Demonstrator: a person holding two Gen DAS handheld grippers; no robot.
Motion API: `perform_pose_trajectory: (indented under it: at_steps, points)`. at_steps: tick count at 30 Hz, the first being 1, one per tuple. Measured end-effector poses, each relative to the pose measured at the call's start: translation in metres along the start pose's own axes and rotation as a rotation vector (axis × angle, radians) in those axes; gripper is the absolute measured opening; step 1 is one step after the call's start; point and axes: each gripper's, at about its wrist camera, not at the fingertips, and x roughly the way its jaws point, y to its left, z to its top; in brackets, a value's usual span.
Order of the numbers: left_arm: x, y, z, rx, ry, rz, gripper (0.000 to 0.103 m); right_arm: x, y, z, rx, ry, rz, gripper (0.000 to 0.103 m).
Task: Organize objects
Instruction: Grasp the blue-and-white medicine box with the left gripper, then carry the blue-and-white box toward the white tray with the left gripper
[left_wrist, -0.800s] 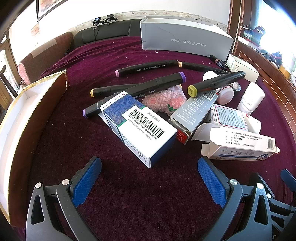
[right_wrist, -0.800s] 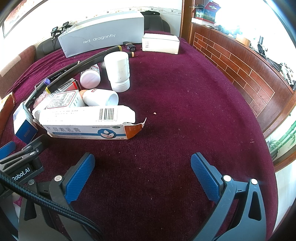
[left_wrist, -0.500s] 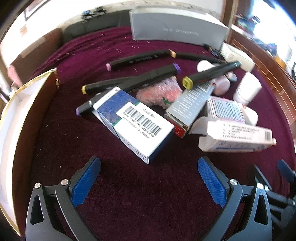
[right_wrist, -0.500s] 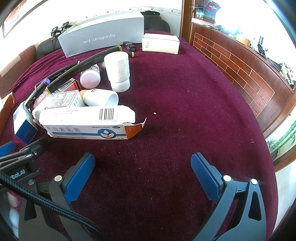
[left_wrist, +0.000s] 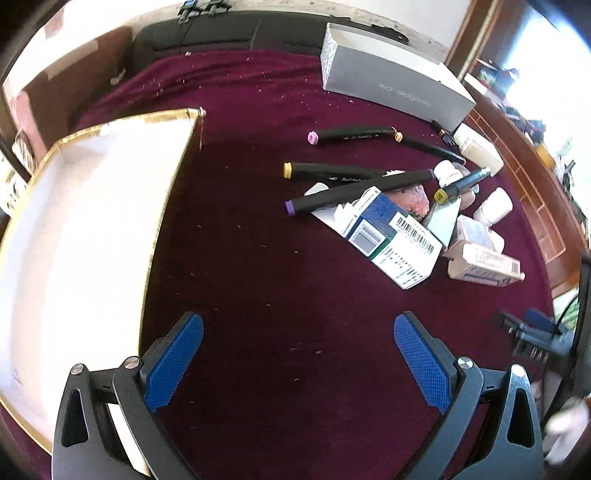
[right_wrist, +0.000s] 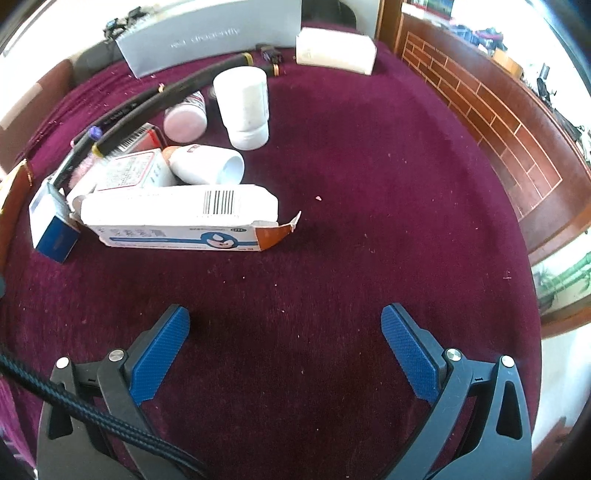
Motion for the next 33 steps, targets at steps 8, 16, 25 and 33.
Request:
perform_pose_trajectory:
  at_steps: [8, 16, 25, 33]
  points:
    - [0.016, 0.001, 0.03, -0.243, 0.037, -0.105, 0.097, -0.002, 0.002, -0.001, 0.014, -0.022, -0.016, 0.103]
    - [0.052, -0.039, 0.064, -0.279, 0.04, -0.009, 0.097, -0.005, 0.002, -0.007, 0.012, -0.084, -0.017, 0.103]
    - [0.062, -0.036, 0.06, -0.165, 0.113, 0.028, 0.029, -0.005, 0.004, -0.009, 0.008, -0.126, -0.015, 0.103]
    - [0.041, -0.019, 0.028, -0.127, 0.063, 0.084, 0.03, -0.005, 0.004, -0.011, 0.016, -0.138, -0.016, 0.103]
